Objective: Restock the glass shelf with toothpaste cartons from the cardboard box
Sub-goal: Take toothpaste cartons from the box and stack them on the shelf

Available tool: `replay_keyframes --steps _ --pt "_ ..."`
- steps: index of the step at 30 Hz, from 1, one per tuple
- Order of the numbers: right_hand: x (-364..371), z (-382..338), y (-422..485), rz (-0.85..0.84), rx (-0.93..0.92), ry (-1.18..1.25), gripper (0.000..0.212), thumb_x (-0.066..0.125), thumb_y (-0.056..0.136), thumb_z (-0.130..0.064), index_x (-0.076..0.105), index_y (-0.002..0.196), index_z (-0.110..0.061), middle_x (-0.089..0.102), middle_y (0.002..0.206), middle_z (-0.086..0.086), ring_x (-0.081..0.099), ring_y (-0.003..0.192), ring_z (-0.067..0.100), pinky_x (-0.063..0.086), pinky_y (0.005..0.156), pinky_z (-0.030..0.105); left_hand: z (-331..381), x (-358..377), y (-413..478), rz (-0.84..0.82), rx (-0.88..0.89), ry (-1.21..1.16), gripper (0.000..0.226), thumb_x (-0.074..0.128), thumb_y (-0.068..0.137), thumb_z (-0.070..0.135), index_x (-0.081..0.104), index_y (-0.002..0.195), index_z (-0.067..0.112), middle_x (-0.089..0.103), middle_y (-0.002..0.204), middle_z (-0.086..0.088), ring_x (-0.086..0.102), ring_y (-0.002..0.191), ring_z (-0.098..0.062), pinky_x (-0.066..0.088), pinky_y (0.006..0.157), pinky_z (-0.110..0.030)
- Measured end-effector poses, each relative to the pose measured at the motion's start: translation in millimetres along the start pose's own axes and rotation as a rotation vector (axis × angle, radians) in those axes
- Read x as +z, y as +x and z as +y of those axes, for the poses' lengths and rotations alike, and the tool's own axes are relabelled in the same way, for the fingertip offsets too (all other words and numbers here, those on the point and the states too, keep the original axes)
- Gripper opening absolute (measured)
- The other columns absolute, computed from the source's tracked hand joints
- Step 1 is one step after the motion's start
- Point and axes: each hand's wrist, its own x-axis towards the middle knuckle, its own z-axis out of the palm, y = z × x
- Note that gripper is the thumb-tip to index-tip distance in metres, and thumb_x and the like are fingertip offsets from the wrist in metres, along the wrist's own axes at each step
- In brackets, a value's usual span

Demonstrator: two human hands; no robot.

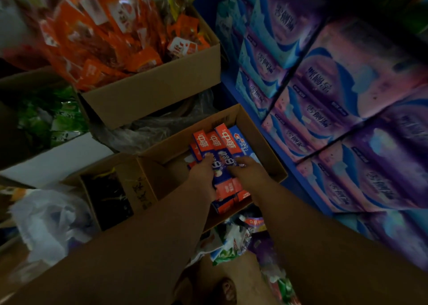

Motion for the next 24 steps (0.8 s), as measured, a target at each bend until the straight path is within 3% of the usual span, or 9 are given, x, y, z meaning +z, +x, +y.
replay_keyframes --steps 2,4,8,11,13,17,20,24 --pt "1.2 -0.8 -6.3 -0.044 0.020 0.094 0.015 0.059 0.092 -0.026 0.050 0.102 -0.033 0.059 0.093 0.000 0.064 0.096 0.026 0.052 0.093 0.047 -1.0 -2.3 -5.0 -0.017 -0.026 -0.010 0.047 0.051 0.094 0.046 0.050 0.131 0.017 0.064 0.117 -0.013 0.064 0.099 -0.034 0.052 0.086 -0.051" --pt "5.0 0.1 -12.6 -0.064 0.025 0.157 0.027 0.060 0.092 -0.027 0.049 0.116 -0.032 0.059 0.101 0.000 0.065 0.093 0.023 0.054 0.089 0.044 -2.3 -2.5 -13.5 -0.002 -0.038 -0.001 0.047 0.050 0.095 0.045 0.051 0.129 0.014 0.063 0.121 -0.015 0.064 0.099 -0.033 0.053 0.080 -0.048" --pt "11.0 -2.3 -27.2 -0.012 0.034 0.223 0.037 0.058 0.092 -0.029 0.044 0.126 -0.031 0.058 0.111 0.003 0.064 0.085 0.017 0.055 0.068 0.031 -7.7 -3.5 -26.3 0.073 0.022 0.097 0.049 0.050 0.096 0.042 0.050 0.134 0.012 0.062 0.123 -0.015 0.061 0.089 -0.028 0.048 0.059 -0.037" --pt "8.8 -10.8 -40.8 0.014 0.033 0.289 0.040 0.059 0.090 -0.031 0.044 0.128 -0.033 0.058 0.118 0.006 0.065 0.090 0.022 0.057 0.079 0.041 -8.5 -0.5 -42.9 0.062 0.049 0.073 0.048 0.050 0.096 0.044 0.051 0.132 0.013 0.062 0.123 -0.015 0.061 0.091 -0.029 0.049 0.063 -0.037" --pt "1.7 -20.0 -53.7 0.053 -0.015 0.336 0.036 0.060 0.090 -0.030 0.048 0.124 -0.033 0.060 0.115 0.006 0.066 0.090 0.024 0.057 0.083 0.045 -6.3 5.9 -59.7 -0.059 0.024 -0.060 0.050 0.048 0.095 0.046 0.052 0.132 0.012 0.063 0.123 -0.016 0.064 0.095 -0.032 0.052 0.070 -0.042" --pt "-20.7 -50.4 -91.3 0.082 -0.207 0.414 0.018 0.062 0.089 -0.024 0.056 0.098 -0.038 0.065 0.107 0.001 0.068 0.091 0.022 0.057 0.084 0.047 15.1 16.9 -102.7 -0.254 0.018 -0.294 0.053 0.045 0.096 0.048 0.054 0.131 0.009 0.063 0.123 -0.017 0.063 0.096 -0.033 0.050 0.068 -0.045" --pt "-38.0 -82.1 -127.8 0.120 -0.398 0.432 0.024 0.066 0.085 -0.022 0.060 0.090 -0.045 0.068 0.105 -0.002 0.070 0.092 0.020 0.058 0.083 0.046 42.6 25.6 -146.2 -0.385 0.128 -0.319 0.052 0.044 0.097 0.045 0.054 0.130 0.008 0.066 0.116 -0.017 0.065 0.090 -0.031 0.049 0.068 -0.045" --pt "-65.5 -128.7 -181.9 0.155 -0.618 0.501 0.031 0.064 0.085 -0.008 0.066 0.091 -0.038 0.072 0.100 0.002 0.071 0.094 0.024 0.057 0.085 0.047 79.2 42.4 -208.4 -0.556 0.273 -0.271 0.040 0.054 0.094 0.038 0.062 0.119 0.008 0.073 0.101 -0.016 0.072 0.081 -0.029 0.055 0.071 -0.042"
